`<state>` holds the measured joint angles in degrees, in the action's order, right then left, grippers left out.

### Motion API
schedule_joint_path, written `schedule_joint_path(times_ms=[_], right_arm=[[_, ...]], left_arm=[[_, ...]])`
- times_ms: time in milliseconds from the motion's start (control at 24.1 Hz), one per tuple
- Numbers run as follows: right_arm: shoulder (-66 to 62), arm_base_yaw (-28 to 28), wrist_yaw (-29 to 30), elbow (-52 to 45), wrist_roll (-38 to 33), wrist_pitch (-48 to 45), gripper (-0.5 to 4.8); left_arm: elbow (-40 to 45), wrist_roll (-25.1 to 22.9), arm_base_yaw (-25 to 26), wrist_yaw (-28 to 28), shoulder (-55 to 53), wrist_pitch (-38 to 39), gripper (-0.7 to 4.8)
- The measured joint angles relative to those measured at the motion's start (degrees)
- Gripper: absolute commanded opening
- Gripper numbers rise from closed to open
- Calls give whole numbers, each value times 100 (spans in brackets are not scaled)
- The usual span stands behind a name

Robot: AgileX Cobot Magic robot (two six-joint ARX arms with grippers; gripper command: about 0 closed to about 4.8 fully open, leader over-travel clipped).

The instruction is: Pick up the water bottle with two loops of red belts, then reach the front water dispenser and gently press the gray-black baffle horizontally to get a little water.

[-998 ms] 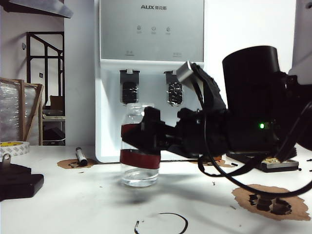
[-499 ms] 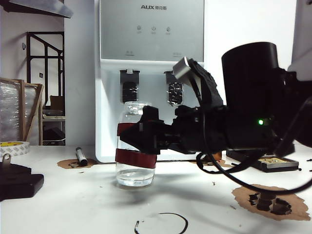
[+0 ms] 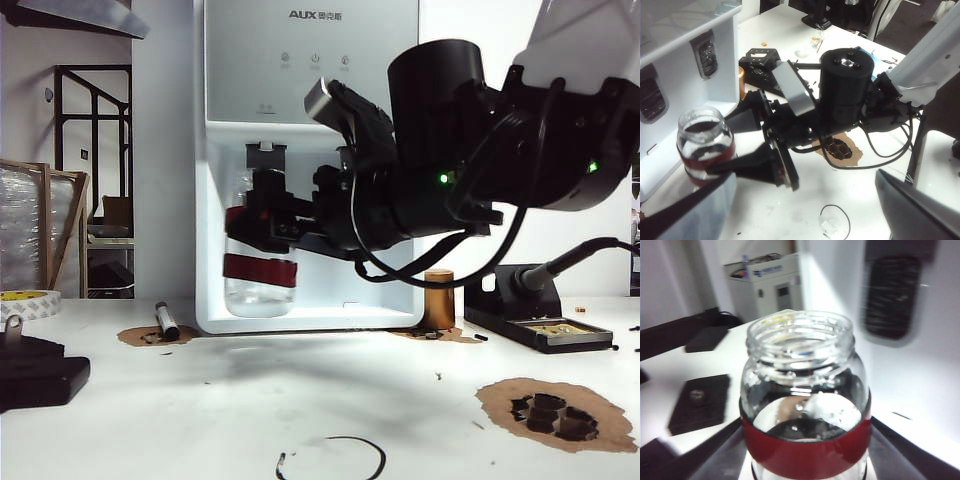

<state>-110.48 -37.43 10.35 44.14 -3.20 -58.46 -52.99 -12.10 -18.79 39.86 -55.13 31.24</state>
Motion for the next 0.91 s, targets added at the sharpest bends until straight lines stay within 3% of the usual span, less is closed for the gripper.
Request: schedule_joint_path(times_ms=[208, 333, 914], right_arm=[[-2, 48, -273, 81, 2, 179, 330], [-2, 48, -282, 459, 22, 610, 330], [-372, 295, -192, 953, 17, 894, 329]], left_arm=[[-48, 0, 0, 4, 20, 28, 479], [-48, 2, 0, 2, 24, 31, 479], [-48, 2, -83, 17, 61, 74, 479]])
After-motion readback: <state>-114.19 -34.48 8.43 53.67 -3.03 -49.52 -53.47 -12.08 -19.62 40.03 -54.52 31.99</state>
